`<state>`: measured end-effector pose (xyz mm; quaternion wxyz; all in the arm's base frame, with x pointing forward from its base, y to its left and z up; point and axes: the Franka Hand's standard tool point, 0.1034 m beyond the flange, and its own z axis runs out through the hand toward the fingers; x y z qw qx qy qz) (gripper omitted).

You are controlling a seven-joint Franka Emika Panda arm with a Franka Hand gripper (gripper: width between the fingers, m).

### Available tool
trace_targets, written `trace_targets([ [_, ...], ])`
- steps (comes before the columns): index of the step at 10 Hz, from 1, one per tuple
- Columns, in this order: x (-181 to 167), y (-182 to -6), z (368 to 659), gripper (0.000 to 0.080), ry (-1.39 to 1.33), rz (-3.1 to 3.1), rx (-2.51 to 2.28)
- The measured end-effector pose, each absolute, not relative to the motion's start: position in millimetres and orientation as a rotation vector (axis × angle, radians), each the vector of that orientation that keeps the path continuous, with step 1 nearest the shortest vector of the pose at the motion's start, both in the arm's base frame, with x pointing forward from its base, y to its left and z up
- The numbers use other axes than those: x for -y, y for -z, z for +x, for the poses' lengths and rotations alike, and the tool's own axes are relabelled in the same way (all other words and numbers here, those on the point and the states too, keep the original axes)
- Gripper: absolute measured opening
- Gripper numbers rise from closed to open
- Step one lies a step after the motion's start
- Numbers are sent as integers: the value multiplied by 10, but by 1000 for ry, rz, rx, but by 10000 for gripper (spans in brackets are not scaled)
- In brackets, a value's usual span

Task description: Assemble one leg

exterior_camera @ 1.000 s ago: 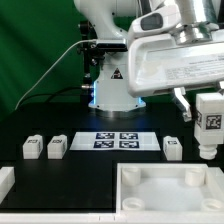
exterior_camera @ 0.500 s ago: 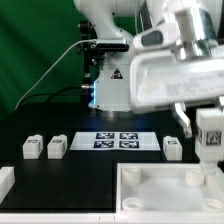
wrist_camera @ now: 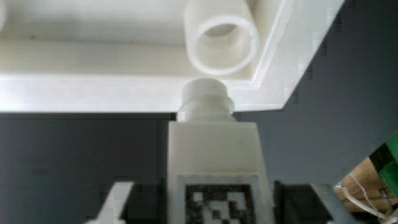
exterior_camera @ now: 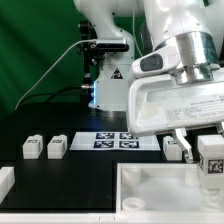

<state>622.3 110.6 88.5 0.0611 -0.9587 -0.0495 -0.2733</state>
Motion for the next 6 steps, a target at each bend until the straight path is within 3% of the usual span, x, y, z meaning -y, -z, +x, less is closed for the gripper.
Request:
trace_targets([
  [6, -1127, -822, 6200, 288, 827, -2901, 153],
])
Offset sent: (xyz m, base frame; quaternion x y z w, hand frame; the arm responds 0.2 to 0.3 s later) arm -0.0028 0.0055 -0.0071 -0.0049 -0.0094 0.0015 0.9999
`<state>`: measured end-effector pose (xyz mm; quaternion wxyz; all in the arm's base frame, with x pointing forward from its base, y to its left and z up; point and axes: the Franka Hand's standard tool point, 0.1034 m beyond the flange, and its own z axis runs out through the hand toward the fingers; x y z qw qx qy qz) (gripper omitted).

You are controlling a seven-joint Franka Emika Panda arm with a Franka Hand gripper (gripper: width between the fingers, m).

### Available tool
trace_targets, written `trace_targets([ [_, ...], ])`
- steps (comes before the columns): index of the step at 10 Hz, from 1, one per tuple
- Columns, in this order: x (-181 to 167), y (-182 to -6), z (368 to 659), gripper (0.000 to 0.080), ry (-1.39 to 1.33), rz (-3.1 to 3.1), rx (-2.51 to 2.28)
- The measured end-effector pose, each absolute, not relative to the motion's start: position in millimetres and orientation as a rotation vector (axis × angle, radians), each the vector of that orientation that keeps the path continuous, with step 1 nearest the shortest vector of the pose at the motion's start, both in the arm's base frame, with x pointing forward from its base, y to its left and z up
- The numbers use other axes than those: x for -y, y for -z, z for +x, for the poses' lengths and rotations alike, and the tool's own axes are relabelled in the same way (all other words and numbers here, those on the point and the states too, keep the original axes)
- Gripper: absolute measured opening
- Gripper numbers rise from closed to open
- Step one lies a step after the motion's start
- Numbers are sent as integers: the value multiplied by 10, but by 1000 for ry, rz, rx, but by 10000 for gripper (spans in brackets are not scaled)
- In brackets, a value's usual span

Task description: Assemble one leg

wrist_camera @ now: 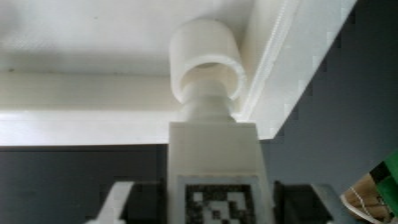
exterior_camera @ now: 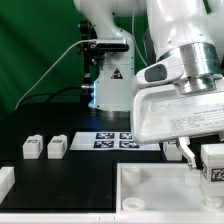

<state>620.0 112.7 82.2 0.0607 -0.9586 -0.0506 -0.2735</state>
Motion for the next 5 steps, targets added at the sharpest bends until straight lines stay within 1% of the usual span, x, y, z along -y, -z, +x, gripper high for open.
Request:
trace_targets([
  [5, -1123, -810, 6141, 288, 845, -2901, 156],
])
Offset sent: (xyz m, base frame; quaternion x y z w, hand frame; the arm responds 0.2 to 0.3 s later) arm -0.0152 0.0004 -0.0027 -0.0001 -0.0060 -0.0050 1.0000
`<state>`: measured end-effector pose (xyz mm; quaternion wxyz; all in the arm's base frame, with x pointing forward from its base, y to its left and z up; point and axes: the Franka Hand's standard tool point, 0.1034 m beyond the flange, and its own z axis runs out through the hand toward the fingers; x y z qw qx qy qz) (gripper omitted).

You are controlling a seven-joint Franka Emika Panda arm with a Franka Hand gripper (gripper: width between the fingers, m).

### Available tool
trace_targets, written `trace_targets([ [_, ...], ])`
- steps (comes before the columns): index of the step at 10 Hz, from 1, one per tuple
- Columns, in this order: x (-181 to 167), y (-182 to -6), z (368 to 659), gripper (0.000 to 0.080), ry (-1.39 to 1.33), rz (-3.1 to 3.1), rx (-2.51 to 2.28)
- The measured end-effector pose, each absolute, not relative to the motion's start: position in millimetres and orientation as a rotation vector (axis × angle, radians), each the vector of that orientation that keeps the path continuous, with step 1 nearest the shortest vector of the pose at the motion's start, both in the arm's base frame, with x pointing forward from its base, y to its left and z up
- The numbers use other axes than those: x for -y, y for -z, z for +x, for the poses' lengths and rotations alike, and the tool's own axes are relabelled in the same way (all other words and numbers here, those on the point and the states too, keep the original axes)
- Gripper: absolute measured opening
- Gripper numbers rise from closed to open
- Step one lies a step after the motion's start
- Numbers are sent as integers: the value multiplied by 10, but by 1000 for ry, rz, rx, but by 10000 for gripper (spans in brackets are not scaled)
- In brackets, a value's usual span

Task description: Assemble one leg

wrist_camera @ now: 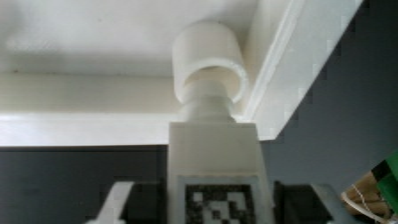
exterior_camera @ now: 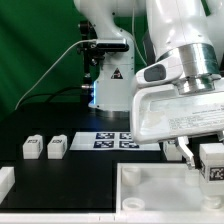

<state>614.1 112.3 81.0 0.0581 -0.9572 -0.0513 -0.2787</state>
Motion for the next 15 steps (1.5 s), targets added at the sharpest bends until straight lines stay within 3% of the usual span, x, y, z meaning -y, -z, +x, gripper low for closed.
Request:
trace_targets([
  [6, -1148, -644, 6077, 288, 846, -2901, 153],
  [14, -1171, -645, 6175, 294, 865, -2907, 80],
  [15, -1171, -645, 6175, 503, 865, -2907, 80],
])
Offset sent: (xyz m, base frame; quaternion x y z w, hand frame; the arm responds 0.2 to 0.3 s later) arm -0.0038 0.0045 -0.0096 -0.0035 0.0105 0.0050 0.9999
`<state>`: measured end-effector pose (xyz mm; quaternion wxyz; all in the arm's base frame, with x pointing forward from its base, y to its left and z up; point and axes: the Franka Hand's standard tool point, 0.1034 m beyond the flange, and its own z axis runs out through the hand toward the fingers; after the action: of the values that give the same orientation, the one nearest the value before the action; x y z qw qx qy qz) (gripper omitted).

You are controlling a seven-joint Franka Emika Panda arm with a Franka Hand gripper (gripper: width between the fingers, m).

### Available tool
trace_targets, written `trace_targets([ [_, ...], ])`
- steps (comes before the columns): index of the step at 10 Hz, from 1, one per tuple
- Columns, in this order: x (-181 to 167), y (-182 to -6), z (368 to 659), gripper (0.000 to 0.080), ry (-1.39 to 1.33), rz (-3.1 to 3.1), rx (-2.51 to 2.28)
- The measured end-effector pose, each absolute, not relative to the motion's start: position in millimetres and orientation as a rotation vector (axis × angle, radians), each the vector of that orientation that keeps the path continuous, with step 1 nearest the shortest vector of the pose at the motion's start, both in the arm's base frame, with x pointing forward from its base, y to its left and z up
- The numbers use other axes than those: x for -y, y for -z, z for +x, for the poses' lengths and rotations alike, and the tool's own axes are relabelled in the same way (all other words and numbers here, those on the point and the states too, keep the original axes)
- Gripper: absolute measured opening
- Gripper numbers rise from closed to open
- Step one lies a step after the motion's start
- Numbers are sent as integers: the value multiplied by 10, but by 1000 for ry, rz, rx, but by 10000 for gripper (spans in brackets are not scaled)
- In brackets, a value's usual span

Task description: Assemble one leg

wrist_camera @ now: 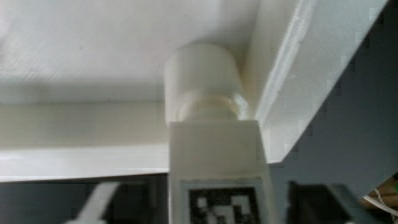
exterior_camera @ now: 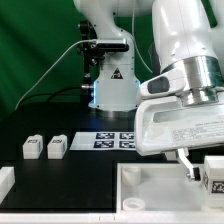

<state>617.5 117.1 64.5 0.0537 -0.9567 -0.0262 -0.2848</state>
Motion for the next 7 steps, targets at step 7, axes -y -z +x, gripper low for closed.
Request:
trace_targets([
  [7, -1170, -641, 6173, 649, 864, -2907, 80],
])
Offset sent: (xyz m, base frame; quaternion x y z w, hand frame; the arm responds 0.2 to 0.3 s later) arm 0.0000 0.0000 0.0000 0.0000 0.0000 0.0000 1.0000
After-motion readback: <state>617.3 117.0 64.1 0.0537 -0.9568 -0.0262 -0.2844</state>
